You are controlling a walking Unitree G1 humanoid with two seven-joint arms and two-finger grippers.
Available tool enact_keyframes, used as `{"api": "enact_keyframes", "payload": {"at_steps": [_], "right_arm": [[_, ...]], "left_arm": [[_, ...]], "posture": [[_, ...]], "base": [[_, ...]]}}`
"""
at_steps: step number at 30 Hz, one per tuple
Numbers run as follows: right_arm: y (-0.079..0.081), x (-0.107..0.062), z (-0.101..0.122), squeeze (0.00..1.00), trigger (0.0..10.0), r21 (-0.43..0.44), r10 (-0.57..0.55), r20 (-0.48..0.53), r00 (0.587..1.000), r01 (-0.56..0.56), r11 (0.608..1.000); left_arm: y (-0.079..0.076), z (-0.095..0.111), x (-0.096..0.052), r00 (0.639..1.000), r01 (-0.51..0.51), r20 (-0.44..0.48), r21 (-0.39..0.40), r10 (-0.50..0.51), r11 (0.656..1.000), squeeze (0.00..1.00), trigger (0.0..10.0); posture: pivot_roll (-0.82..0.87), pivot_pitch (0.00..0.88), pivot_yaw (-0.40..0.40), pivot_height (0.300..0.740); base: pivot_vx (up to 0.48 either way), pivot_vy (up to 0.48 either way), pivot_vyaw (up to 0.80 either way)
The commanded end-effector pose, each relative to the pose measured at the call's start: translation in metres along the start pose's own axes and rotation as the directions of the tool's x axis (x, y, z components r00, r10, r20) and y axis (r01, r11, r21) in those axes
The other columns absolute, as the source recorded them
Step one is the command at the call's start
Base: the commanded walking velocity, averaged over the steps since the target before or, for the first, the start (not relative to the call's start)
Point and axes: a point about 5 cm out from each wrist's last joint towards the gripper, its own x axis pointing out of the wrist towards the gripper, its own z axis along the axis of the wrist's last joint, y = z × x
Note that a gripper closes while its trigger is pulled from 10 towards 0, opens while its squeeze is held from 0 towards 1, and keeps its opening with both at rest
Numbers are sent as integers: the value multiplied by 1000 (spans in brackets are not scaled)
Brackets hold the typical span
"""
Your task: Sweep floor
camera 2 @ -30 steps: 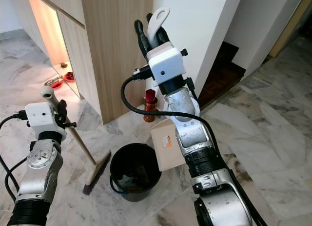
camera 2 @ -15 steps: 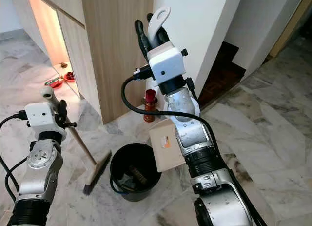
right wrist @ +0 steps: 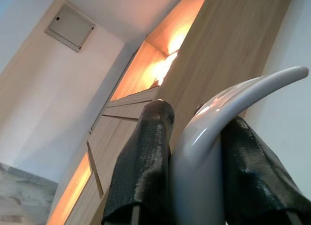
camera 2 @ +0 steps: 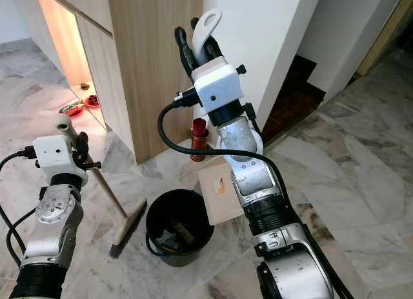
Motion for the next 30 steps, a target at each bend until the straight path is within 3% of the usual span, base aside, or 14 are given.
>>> {"api": "enact_keyframes", "payload": {"at_steps": [1, 18, 19, 20, 21, 22, 30], "right_arm": [[-5, 8, 15, 0, 10000, -44, 16, 80, 997, -13, 999], [-5, 8, 15, 0, 10000, -44, 16, 80, 997, -13, 999], [-32, -12, -10, 0, 10000, -128, -104, -64, 992, 95, 987], [-32, -12, -10, 0, 10000, -128, -104, -64, 992, 95, 987], [-67, -43, -32, 0, 10000, -268, -269, -196, 943, 213, 940], [-74, -50, -35, 0, 10000, -300, -305, -217, 927, 234, 925], [-75, -54, -35, 0, 10000, -322, -310, -219, 925, 232, 918]], "left_arm": [[-4, 14, 3, 997, 5, 77, -17, -4, 1000, 0, 10000], [-4, 14, 3, 997, 5, 77, -17, -4, 1000, 0, 10000], [-2, 10, 1, 998, 9, 61, -9, -8, 1000, 0, 10000], [-2, 10, 1, 998, 9, 61, -9, -8, 1000, 0, 10000], [-2, 9, 2, 998, 33, 55, 2, -33, 999, 0, 10000], [-2, 9, 2, 998, 40, 54, 5, -40, 999, 0, 10000], [-3, 10, 3, 997, 47, 55, 7, -48, 999, 0, 10000]], "posture": [[139, 0, -126, 740], [139, 0, -126, 740], [127, 10, -117, 740], [127, 10, -117, 740], [136, 0, -100, 740], [135, 0, -97, 740], [132, 0, -92, 740]], "base": [[0, 0, 0], [0, 0, 0], [0, 0, 0], [0, 0, 0], [0, 0, 0], [0, 0, 0], [0, 0, 0]]}}
